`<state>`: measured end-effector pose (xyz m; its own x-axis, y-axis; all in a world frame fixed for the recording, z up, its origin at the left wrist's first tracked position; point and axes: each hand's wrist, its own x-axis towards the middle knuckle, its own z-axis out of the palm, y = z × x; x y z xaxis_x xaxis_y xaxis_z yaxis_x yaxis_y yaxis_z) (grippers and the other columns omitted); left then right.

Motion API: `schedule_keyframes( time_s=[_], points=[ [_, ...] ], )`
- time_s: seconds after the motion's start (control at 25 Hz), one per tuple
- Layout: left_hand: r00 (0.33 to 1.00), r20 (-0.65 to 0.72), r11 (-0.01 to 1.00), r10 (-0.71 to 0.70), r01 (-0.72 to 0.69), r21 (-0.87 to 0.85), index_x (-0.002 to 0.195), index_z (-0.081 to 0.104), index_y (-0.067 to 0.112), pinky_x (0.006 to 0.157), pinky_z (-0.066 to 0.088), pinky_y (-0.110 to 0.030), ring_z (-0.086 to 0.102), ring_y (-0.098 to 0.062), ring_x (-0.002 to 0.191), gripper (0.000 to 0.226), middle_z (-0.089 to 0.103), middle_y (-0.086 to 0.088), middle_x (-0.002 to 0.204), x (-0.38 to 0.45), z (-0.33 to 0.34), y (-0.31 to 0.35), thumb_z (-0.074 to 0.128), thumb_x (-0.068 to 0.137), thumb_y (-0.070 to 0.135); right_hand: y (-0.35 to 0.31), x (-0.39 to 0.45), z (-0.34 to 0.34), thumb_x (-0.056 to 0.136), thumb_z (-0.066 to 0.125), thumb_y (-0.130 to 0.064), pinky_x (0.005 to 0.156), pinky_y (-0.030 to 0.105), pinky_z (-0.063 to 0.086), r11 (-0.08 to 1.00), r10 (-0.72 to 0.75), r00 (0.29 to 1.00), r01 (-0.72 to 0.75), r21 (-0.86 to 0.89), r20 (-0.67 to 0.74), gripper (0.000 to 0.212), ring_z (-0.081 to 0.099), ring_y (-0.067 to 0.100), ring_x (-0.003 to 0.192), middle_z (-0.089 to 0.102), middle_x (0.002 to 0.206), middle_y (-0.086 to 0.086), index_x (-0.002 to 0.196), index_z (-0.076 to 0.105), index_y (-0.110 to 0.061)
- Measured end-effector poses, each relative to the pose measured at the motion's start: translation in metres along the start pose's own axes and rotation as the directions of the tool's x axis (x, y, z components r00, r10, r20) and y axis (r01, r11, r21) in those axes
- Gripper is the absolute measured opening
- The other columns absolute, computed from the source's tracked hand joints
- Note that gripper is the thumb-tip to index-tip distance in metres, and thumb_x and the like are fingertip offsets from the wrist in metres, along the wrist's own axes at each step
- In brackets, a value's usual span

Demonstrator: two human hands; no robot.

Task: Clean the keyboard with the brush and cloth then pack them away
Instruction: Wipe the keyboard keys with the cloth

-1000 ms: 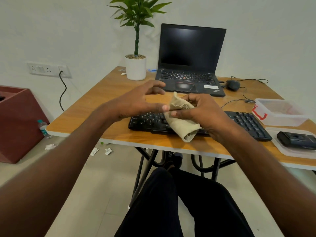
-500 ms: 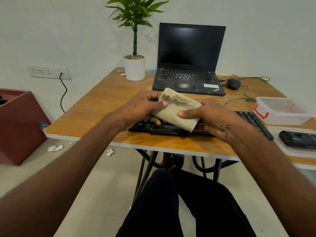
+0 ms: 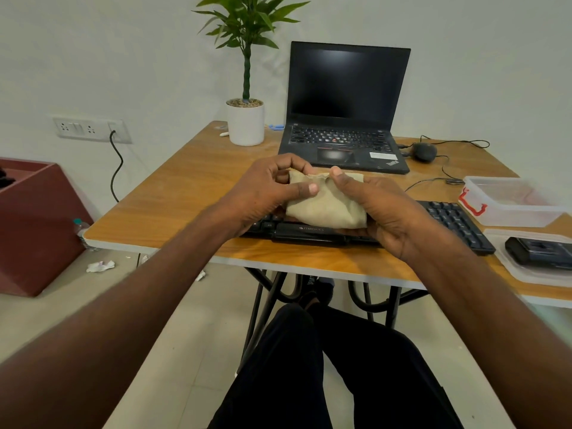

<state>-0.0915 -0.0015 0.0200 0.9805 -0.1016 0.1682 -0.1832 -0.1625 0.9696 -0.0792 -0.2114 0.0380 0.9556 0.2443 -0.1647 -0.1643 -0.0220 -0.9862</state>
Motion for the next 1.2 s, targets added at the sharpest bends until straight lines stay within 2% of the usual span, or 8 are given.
schedule_keyframes(
  time_s=[0.2, 0.4, 0.56, 0.8, 0.96, 1.04, 1.12, 1.2],
  points=[
    [0.989, -0.143, 0.989, -0.027, 0.006, -0.149, 0.113, 0.073, 0.019, 0.056, 0.061, -0.033, 0.076, -0.025, 0.088, 0.019, 0.073, -0.013, 0.121, -0.001, 0.004, 0.002, 0.078, 0.096, 0.026, 0.002, 0.004, -0.001, 0.084, 0.08, -0.008, 0.062, 0.03, 0.062, 0.985, 0.038, 0.999, -0.042, 0.165, 0.03, 0.042, 0.077, 0.027, 0.096, 0.076, 0.115, 0.016, 0.124, 0.066, -0.004],
    [0.974, -0.161, 0.909, -0.162, 0.084, -0.408, 0.109, 0.071, 0.021, 0.061, 0.064, -0.038, 0.077, -0.027, 0.085, 0.014, 0.072, -0.006, 0.12, 0.002, 0.01, 0.004, 0.076, 0.097, 0.025, 0.007, 0.009, -0.002, 0.089, 0.078, -0.013, 0.061, 0.026, 0.058, 0.909, 0.04, 0.996, -0.001, 0.418, -0.085, 0.044, 0.071, 0.023, 0.092, 0.072, 0.12, 0.017, 0.128, 0.063, -0.001],
    [0.959, -0.178, 0.901, -0.221, 0.131, -0.414, 0.105, 0.067, 0.013, 0.058, 0.063, -0.037, 0.077, -0.028, 0.087, 0.01, 0.07, -0.011, 0.117, 0.003, 0.017, 0.004, 0.074, 0.099, 0.016, 0.014, 0.005, 0.011, 0.091, 0.076, -0.015, 0.087, 0.044, 0.063, 0.819, 0.049, 0.999, -0.032, 0.573, -0.014, 0.037, 0.072, 0.03, 0.111, 0.073, 0.121, 0.014, 0.125, 0.063, -0.008],
    [0.947, -0.195, 0.89, -0.256, 0.151, -0.431, 0.125, 0.057, 0.006, 0.057, 0.063, -0.032, 0.075, -0.029, 0.093, 0.038, 0.067, -0.02, 0.122, 0.005, 0.018, 0.007, 0.074, 0.093, -0.004, 0.012, 0.014, 0.026, 0.088, 0.077, -0.01, 0.075, 0.042, 0.063, 0.703, 0.123, 0.988, -0.022, 0.71, -0.091, 0.046, 0.071, 0.031, 0.109, 0.073, 0.119, 0.014, 0.131, 0.059, -0.007],
    [0.959, -0.224, 0.977, -0.172, 0.136, -0.166, 0.127, 0.057, 0.013, 0.057, 0.062, -0.034, 0.075, -0.024, 0.092, 0.038, 0.071, -0.014, 0.116, 0.003, 0.014, 0.006, 0.076, 0.095, 0.009, 0.015, 0.027, 0.037, 0.089, 0.076, -0.006, 0.079, 0.048, 0.065, 0.876, 0.006, 0.977, 0.097, 0.473, -0.213, 0.04, 0.076, 0.027, 0.099, 0.077, 0.112, 0.007, 0.126, 0.064, -0.013],
    [0.956, -0.292, 0.991, 0.002, 0.037, 0.128, 0.126, 0.059, 0.019, 0.061, 0.061, -0.032, 0.073, -0.023, 0.099, 0.034, 0.072, -0.009, 0.113, 0.003, -0.005, 0.004, 0.076, 0.097, 0.019, 0.01, 0.03, 0.032, 0.09, 0.073, -0.004, 0.078, 0.042, 0.065, 0.966, -0.231, 0.939, 0.253, 0.056, -0.257, 0.031, 0.075, 0.017, 0.095, 0.076, 0.105, 0.0, 0.117, 0.068, -0.019],
    [0.985, -0.163, 0.941, 0.048, 0.01, 0.338, 0.131, 0.06, 0.026, 0.082, 0.058, -0.033, 0.066, -0.02, 0.115, 0.045, 0.068, -0.001, 0.128, 0.001, -0.031, 0.0, 0.081, 0.092, 0.032, 0.003, 0.032, 0.025, 0.087, 0.073, -0.004, 0.077, 0.034, 0.062, 0.8, -0.469, 0.882, 0.403, -0.445, -0.044, 0.03, 0.072, 0.009, 0.091, 0.075, 0.099, -0.007, 0.109, 0.073, -0.025],
    [0.99, 0.05, 0.854, -0.133, 0.089, 0.512, 0.145, 0.05, 0.035, 0.106, 0.046, -0.038, 0.049, -0.015, 0.132, 0.08, 0.048, 0.007, 0.151, -0.003, -0.049, -0.005, 0.088, 0.078, 0.055, 0.001, 0.036, 0.028, 0.084, 0.074, -0.005, 0.079, 0.035, 0.059, 0.493, -0.489, 0.84, 0.488, -0.721, 0.235, 0.031, 0.069, 0.01, 0.09, 0.076, 0.098, -0.006, 0.108, 0.077, -0.024]
  ],
)
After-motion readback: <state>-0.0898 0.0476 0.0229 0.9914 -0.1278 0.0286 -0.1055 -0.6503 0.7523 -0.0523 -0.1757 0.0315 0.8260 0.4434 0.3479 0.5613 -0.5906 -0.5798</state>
